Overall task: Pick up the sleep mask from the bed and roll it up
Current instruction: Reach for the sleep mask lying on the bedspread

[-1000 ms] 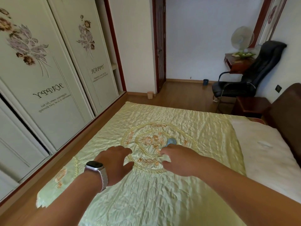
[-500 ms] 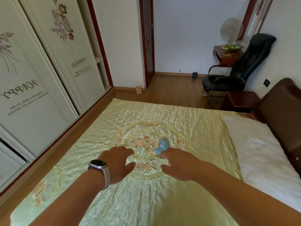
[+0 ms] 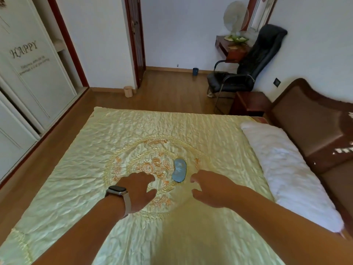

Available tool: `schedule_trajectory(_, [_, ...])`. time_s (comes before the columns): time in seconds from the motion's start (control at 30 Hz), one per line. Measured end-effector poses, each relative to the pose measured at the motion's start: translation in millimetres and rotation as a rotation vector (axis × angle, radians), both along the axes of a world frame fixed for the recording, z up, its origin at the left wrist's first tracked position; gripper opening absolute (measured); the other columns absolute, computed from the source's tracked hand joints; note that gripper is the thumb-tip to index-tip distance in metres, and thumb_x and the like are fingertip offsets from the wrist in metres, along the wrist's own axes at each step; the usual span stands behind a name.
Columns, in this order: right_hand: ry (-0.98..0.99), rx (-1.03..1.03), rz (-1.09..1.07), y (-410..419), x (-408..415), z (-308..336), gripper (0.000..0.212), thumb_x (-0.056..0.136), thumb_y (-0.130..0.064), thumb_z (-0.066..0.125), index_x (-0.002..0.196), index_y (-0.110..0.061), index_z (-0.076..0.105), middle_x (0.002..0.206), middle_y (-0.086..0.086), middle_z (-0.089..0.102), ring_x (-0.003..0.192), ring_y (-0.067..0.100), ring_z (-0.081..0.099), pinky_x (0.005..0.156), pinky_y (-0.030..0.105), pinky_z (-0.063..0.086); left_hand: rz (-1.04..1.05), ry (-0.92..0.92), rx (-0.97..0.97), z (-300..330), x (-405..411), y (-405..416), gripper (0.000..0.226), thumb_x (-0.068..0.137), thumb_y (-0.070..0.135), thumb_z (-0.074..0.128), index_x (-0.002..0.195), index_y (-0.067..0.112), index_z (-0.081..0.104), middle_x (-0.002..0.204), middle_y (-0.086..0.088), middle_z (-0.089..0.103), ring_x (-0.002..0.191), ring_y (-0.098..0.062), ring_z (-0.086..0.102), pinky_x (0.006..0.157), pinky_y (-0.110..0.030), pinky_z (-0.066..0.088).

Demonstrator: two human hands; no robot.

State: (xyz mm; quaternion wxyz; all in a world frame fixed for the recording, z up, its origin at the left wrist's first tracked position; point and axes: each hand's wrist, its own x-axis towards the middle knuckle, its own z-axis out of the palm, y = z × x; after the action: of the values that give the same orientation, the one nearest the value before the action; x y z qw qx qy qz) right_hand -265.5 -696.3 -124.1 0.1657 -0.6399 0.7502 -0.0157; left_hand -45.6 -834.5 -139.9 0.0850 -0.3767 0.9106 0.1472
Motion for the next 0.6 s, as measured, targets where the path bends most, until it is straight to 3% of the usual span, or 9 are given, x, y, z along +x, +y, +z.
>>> schedule_trajectory(0.27, [0.027,0.068,-0.078,-20,-13,-8,0.045,0.093,-0.045,0.043,0.133,-0.026,0.045,0.132,-0.003,0.050,0.110,0.018,0.052,0.088,0.035,0.043,-0.082,0.029,0.091,-34,-23,-37,0.051,0.088,0.056,0.039,0.135,0.036,0.041,0.139,0.007,0.050,0.123,-0.018,0.048,0.093,-0.037,0.044])
schedule_trajectory(0.6, [-0.124,0.100,-0.092,-48,-59,-66,0.043,0.093,-0.044,0.044,0.131,-0.024,0.047,0.128,-0.002,0.051,0.108,0.018,0.052,0.087,0.033,0.042,-0.040,-0.003,0.194,-93,-91,-69,0.052,0.087,0.053,0.041,0.136,0.034,0.038,0.138,0.003,0.051,0.116,-0.022,0.053,0.088,-0.038,0.048])
